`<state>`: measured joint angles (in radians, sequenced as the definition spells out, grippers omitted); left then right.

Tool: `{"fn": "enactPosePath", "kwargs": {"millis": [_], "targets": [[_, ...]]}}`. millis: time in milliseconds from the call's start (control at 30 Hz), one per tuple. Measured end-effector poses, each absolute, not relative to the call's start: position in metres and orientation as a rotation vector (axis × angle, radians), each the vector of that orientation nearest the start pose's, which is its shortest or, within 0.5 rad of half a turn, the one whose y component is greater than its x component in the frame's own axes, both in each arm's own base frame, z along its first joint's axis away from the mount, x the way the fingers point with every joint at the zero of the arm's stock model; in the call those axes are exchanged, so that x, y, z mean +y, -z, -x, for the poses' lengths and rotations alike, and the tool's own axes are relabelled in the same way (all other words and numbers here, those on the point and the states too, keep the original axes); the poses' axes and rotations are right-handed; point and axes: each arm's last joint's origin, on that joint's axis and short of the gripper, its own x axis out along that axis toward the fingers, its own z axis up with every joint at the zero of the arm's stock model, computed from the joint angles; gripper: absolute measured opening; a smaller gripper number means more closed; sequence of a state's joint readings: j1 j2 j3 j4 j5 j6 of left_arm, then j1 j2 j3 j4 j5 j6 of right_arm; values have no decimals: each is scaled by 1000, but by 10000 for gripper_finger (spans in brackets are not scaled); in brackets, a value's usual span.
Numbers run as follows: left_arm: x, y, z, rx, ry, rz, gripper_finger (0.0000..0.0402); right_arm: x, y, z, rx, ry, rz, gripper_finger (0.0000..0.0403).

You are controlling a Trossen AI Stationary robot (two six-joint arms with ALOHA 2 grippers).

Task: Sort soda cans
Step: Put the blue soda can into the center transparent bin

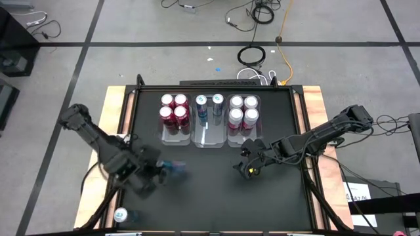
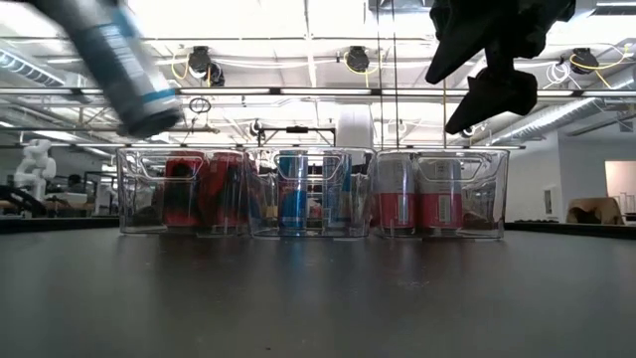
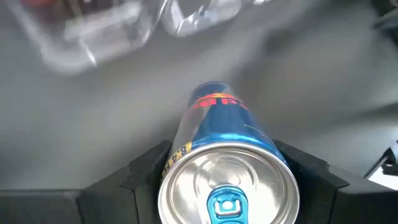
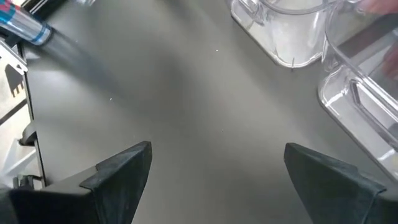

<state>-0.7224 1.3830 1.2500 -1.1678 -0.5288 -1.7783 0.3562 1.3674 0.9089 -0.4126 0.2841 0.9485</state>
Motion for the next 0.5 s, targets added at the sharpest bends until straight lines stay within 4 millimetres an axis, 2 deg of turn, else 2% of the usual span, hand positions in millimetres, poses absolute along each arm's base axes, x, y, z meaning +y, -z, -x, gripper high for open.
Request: {"fn": "enactPosePath", "kwargs": {"millis": [167,300,400,500], "targets": [[-115,-340,-231,747,-614,702,260,88,-234,-260,776,325,-618,359],[-69,-373,-250,715,-586,586,265,88,-234,-260,773,332,-624,359],[-29,-387,-260,718,-558,523,265,88,-234,-260,765,351,-662,359],[10,-391,-271,723,-495,490,266,87,-234,-261,741,388,-683,359]]}}
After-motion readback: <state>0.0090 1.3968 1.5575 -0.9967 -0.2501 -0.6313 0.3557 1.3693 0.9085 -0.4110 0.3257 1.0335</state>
